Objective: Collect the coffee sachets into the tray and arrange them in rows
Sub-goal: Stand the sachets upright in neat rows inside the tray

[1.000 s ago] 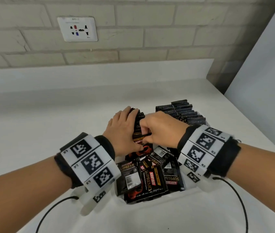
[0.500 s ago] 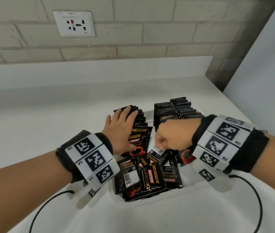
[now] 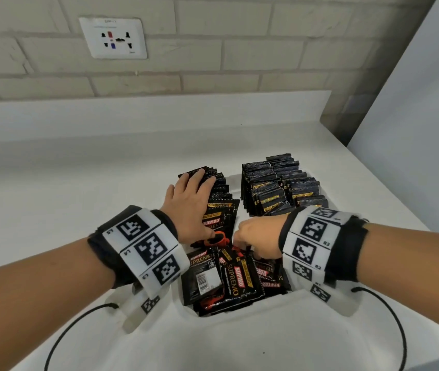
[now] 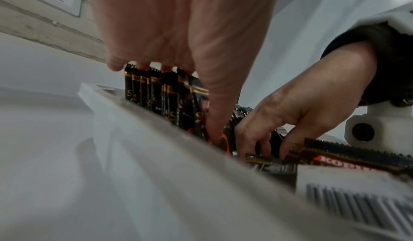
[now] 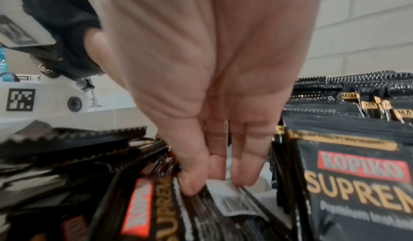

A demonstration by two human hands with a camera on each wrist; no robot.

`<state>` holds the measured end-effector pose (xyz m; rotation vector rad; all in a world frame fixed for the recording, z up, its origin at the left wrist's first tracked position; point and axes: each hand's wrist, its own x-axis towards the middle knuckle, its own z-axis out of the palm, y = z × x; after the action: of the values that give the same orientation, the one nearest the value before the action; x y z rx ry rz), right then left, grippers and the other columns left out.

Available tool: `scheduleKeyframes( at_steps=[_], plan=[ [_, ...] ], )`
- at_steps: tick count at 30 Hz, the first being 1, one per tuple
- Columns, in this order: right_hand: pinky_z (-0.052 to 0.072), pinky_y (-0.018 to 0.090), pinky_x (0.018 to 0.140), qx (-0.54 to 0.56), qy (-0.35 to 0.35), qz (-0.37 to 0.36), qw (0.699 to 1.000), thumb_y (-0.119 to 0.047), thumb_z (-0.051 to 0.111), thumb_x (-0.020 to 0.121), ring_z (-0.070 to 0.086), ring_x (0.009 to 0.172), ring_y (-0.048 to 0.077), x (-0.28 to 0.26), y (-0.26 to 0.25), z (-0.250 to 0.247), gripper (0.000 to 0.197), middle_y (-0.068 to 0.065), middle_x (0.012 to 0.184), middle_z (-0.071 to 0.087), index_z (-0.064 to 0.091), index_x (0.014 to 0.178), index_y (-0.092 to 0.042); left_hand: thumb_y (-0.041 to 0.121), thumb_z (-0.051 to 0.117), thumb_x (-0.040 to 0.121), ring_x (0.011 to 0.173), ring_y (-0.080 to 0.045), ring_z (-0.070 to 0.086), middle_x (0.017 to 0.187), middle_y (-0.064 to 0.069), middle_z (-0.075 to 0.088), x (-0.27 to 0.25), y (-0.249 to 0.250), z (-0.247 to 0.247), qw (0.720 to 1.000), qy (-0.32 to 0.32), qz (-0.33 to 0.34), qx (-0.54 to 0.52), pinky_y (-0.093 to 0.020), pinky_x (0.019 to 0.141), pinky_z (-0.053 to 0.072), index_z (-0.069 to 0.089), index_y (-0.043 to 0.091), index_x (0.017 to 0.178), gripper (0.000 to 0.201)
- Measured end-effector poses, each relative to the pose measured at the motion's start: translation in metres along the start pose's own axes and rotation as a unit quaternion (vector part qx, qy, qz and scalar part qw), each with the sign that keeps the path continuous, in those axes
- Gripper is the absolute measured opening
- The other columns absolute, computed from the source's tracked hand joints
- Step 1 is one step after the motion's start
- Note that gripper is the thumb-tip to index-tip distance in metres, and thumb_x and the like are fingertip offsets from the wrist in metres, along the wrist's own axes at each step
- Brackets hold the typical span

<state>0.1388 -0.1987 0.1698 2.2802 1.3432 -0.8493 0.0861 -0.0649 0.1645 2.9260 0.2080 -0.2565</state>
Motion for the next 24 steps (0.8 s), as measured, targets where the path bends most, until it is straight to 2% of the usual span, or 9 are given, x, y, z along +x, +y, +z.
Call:
scheduleKeyframes(
  at_steps=[3, 6, 9, 11, 12, 14, 17, 20, 24],
  plan=[
    [0.045, 0.032, 0.091, 0.064, 0.024, -0.007, 0.998, -0.007, 0.05, 0.091, 0.057, 0.109, 0.026, -0.003, 0.002, 0.0, 0.032, 0.01, 0.121, 0.059, 0.055, 0.122, -0.009, 0.045, 0.069, 0.076, 0.143, -0.027, -0.006, 0.156, -0.003, -0.006, 0.0, 0.0, 0.0, 1.0, 0.003, 0.001, -0.001, -0.043, 0.116, 0.004, -0.003, 0.019, 0.148, 0.105],
    [0.048, 0.025, 0.085, 0.194, 0.05, -0.013, 0.98, -0.005, 0.051, 0.091, 0.059, 0.102, 0.018, -0.01, 0.005, -0.007, 0.039, 0.003, 0.124, 0.055, 0.05, 0.128, -0.017, 0.043, 0.069, 0.077, 0.143, -0.027, -0.006, 0.156, -0.003, -0.006, 0.0, -0.001, 0.001, 1.0, 0.008, 0.0, -0.002, -0.042, 0.116, 0.004, -0.002, 0.02, 0.148, 0.104],
    [0.048, 0.02, 0.078, 0.265, 0.109, 0.002, 0.958, -0.007, 0.049, 0.093, 0.062, 0.097, 0.015, -0.023, 0.014, -0.015, 0.034, -0.004, 0.109, 0.058, 0.053, 0.124, -0.021, 0.045, 0.069, 0.076, 0.143, -0.027, -0.006, 0.156, -0.003, -0.006, -0.001, -0.002, 0.001, 1.0, 0.005, 0.003, -0.002, -0.043, 0.116, 0.004, -0.003, 0.02, 0.148, 0.105],
    [0.051, 0.017, 0.071, 0.297, 0.119, 0.016, 0.947, -0.01, 0.047, 0.095, 0.063, 0.08, 0.009, -0.034, 0.02, -0.02, 0.025, -0.004, 0.092, 0.061, 0.056, 0.117, -0.017, 0.045, 0.069, 0.076, 0.143, -0.027, -0.007, 0.156, -0.003, -0.007, -0.001, -0.001, 0.0, 1.0, 0.001, 0.004, -0.007, -0.043, 0.116, 0.003, -0.003, 0.019, 0.148, 0.105],
    [0.051, 0.014, 0.067, 0.307, 0.111, 0.025, 0.945, -0.011, 0.046, 0.096, 0.061, 0.073, 0.006, -0.039, 0.023, -0.019, 0.022, -0.003, 0.086, 0.061, 0.057, 0.115, -0.014, 0.045, 0.069, 0.076, 0.143, -0.027, -0.007, 0.156, -0.003, -0.007, -0.001, -0.001, 0.0, 1.0, 0.0, 0.004, -0.01, -0.043, 0.116, 0.003, -0.003, 0.019, 0.148, 0.105],
    [0.052, 0.014, 0.063, 0.312, 0.057, 0.05, 0.947, -0.011, 0.044, 0.097, 0.061, 0.069, 0.005, -0.045, 0.025, -0.013, 0.023, 0.0, 0.088, 0.064, 0.057, 0.115, -0.008, 0.045, 0.069, 0.077, 0.143, -0.027, -0.008, 0.156, -0.003, -0.008, -0.001, 0.0, -0.001, 1.0, -0.002, 0.003, -0.011, -0.042, 0.116, 0.003, -0.004, 0.02, 0.148, 0.104],
    [0.055, 0.021, 0.071, 0.27, -0.033, 0.08, 0.959, -0.015, 0.04, 0.098, 0.061, 0.068, 0.008, -0.048, 0.02, 0.002, 0.031, 0.0, 0.094, 0.064, 0.052, 0.126, -0.012, 0.045, 0.068, 0.077, 0.143, -0.028, -0.007, 0.156, -0.003, -0.007, -0.002, 0.0, -0.001, 1.0, -0.001, 0.003, -0.01, -0.043, 0.116, 0.003, -0.003, 0.02, 0.148, 0.104],
    [0.053, 0.026, 0.077, 0.271, -0.078, 0.071, 0.957, -0.018, 0.039, 0.099, 0.054, 0.065, 0.005, -0.044, 0.014, 0.01, 0.04, 0.004, 0.1, 0.061, 0.038, 0.139, -0.015, 0.046, 0.068, 0.077, 0.143, -0.028, -0.007, 0.156, -0.003, -0.007, -0.003, -0.001, -0.001, 1.0, -0.001, 0.004, -0.007, -0.043, 0.116, 0.003, -0.004, 0.019, 0.148, 0.104],
    [0.046, 0.016, 0.061, 0.31, -0.085, 0.054, 0.945, -0.017, 0.038, 0.1, 0.052, 0.054, 0.004, -0.041, 0.007, 0.011, 0.039, 0.013, 0.102, 0.063, 0.037, 0.138, -0.014, 0.045, 0.068, 0.077, 0.143, -0.028, -0.008, 0.156, -0.003, -0.008, -0.003, -0.001, 0.0, 1.0, -0.002, 0.003, -0.009, -0.043, 0.116, 0.003, -0.004, 0.019, 0.148, 0.104]
  ],
)
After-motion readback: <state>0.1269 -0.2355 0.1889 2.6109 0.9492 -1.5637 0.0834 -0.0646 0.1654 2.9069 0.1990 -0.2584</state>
